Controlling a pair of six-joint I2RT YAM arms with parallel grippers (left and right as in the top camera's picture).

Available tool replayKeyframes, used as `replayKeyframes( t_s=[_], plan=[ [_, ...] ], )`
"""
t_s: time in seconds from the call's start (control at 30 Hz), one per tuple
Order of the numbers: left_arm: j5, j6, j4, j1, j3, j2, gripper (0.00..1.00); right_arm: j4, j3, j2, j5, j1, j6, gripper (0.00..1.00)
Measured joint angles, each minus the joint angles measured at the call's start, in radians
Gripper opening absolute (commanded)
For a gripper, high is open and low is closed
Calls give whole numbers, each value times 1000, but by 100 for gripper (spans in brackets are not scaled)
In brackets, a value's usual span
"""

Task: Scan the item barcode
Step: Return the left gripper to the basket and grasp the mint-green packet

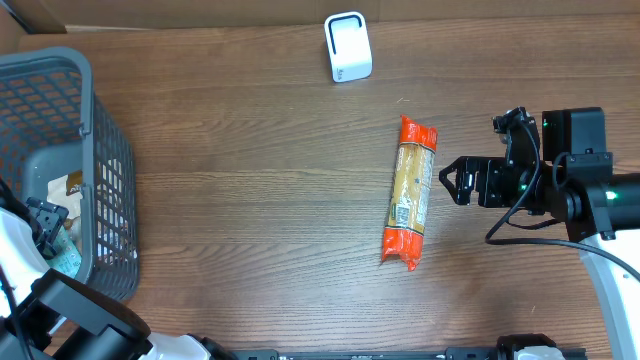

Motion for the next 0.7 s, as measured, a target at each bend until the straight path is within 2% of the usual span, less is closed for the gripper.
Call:
replayKeyframes(
  t_s=[0.27, 0.5, 0.7],
  plan=[
    [-21, 76, 73, 0, -94, 2, 93, -1, 0, 0, 0, 0, 0, 100],
    [-47, 86, 144, 0, -177, 2, 96, 0, 0, 0, 0, 0, 0, 100],
    [-53, 85, 204, 0, -230, 2, 94, 0, 0, 0, 0, 0, 0, 100]
  ],
)
